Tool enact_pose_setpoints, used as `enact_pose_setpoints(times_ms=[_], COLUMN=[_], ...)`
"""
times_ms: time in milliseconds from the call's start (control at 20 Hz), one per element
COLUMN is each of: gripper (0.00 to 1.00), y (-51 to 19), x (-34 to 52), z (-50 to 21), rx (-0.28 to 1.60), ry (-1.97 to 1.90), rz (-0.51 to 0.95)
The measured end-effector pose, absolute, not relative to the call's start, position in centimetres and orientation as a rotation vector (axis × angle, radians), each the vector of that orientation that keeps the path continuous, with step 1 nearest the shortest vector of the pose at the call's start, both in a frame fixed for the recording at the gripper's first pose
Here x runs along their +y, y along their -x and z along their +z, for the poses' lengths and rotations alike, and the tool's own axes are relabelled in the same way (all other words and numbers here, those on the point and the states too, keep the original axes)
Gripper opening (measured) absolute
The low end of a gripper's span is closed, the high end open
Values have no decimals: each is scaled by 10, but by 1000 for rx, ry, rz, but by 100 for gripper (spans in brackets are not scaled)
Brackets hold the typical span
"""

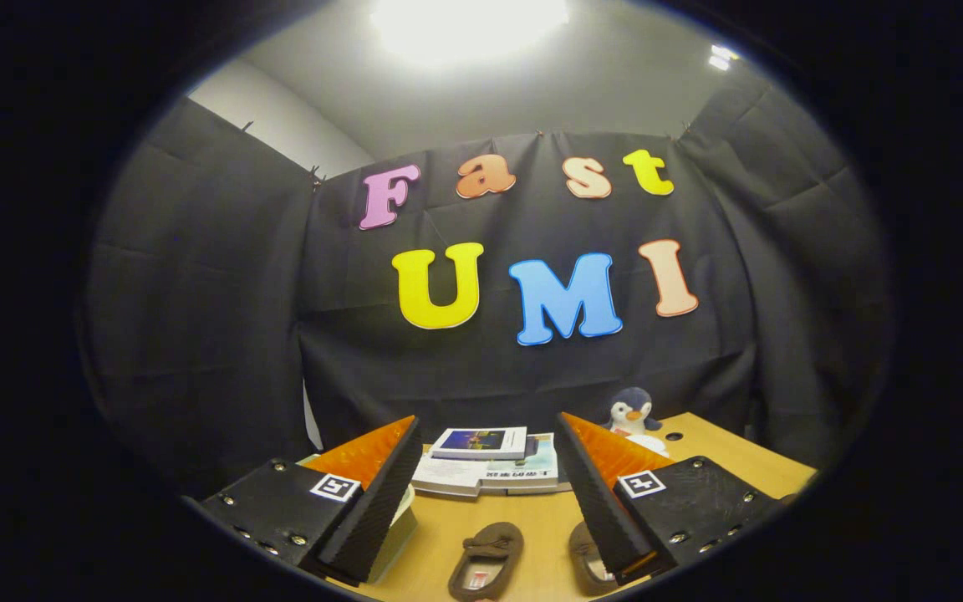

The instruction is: Open the storage box then place both shoes into the box .Put the left shoe in first, then the right shoe, with the right side of both shoes facing outward in a uniform manner.

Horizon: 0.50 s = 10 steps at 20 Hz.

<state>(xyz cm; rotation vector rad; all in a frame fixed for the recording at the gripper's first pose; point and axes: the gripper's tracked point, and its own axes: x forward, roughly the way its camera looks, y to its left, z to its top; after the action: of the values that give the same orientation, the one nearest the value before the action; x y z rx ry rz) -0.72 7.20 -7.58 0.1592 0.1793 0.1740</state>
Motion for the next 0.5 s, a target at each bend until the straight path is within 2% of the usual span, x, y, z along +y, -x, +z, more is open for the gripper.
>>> enact_pose_setpoints(times_ms=[500], gripper=[96], y=[24], x=[123], z=[-145], rx=[397], ry=[-347], rz=[218])
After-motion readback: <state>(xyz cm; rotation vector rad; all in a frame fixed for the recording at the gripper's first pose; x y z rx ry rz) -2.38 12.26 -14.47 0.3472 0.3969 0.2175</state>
